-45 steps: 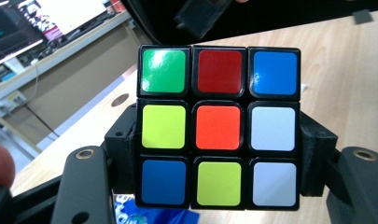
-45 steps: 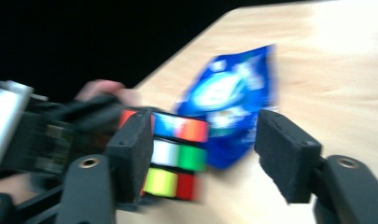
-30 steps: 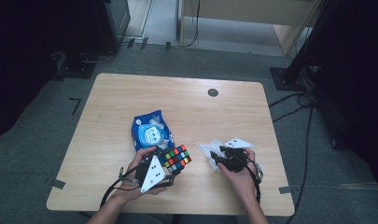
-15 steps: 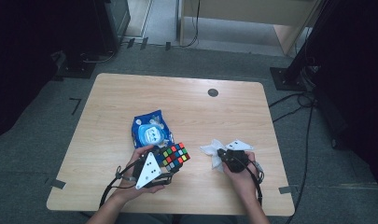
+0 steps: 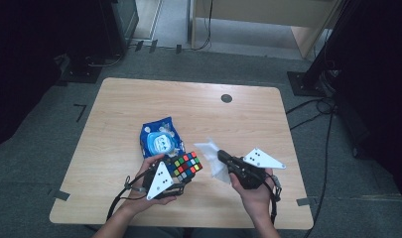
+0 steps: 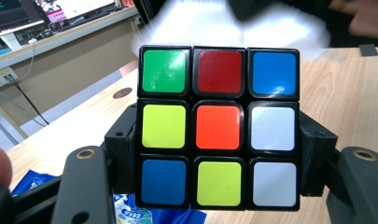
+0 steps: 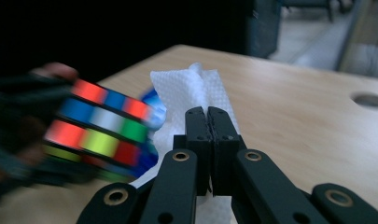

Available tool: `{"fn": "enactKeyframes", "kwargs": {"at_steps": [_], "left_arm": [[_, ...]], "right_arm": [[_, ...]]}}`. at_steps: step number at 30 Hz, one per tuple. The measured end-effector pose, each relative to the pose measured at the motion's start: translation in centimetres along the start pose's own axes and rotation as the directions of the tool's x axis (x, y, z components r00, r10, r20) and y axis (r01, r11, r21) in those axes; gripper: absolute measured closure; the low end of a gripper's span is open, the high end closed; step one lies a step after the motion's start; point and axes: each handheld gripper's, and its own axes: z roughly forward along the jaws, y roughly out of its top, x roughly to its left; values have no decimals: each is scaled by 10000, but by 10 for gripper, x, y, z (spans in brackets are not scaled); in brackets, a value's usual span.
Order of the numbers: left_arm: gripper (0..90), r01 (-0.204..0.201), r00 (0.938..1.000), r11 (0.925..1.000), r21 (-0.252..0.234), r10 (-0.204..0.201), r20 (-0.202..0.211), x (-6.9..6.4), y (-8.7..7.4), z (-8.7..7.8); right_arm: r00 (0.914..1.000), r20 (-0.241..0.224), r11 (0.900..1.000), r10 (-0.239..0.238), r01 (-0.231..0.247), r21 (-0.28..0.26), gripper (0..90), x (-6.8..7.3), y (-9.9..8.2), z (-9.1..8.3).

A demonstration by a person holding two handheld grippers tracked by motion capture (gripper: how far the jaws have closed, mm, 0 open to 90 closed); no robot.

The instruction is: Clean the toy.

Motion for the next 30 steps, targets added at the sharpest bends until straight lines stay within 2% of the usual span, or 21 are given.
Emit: {"fn": "enactKeyframes", "kwargs": {"at_steps": [2, 5, 7, 9, 13, 17, 18, 20, 23, 25, 27, 30], "left_arm": [[338, -27, 10000, 10000, 25, 27, 29, -1, 1, 0], [338, 8, 9999, 10000, -32, -8, 122, -3, 1, 1], [338, 2, 9999, 9999, -105, 0, 161, -5, 3, 0], [338, -49, 9998, 9996, -274, 54, 192, -6, 5, -2], [339, -195, 9997, 9988, -444, 200, 112, -6, 8, -5], [339, -91, 9999, 9986, -521, 96, 86, -4, 8, -7], [340, -130, 9999, 9987, -501, 134, 67, -3, 8, -8], [339, -27, 10000, 9983, -574, 32, 78, -3, 8, -8], [339, -141, 9999, 9986, -506, 141, 7, -2, 9, -8], [339, -104, 9999, 9989, -462, 105, 13, -2, 7, -7], [339, -91, 10000, 9993, -369, 92, 14, -2, 6, -6], [339, -94, 10000, 9996, -261, 95, 25, -2, 4, -3]], "right_arm": [[9981, -525, 9991, -329, 314, -295, 893, 18, 9, -3], [9918, -1089, 9966, -665, 608, -548, 893, 38, 13, -1], [9875, -1326, 9956, -857, 797, -498, 893, 48, 11, 4], [9871, -1308, 9952, -928, 876, -448, 893, 52, 7, 10], [9930, -1083, 9982, -482, 440, -406, 892, 49, -3, 18], [9990, -447, 9999, -46, 39, -147, 891, 37, -10, 22], [9995, -305, 10000, -3, 2, -40, 891, 34, -12, 23], [9995, 300, 9988, -53, 39, 487, 891, 23, -18, 28], [9970, 762, 9953, 140, -212, 942, 891, 12, -28, 33], [9958, 843, 9950, 363, -439, 895, 891, 9, -30, 32], [9969, 734, 9977, 288, -331, 584, 891, 12, -24, 27], [9995, 296, 9999, 56, -53, -88, 891, 24, -9, 15]]}}
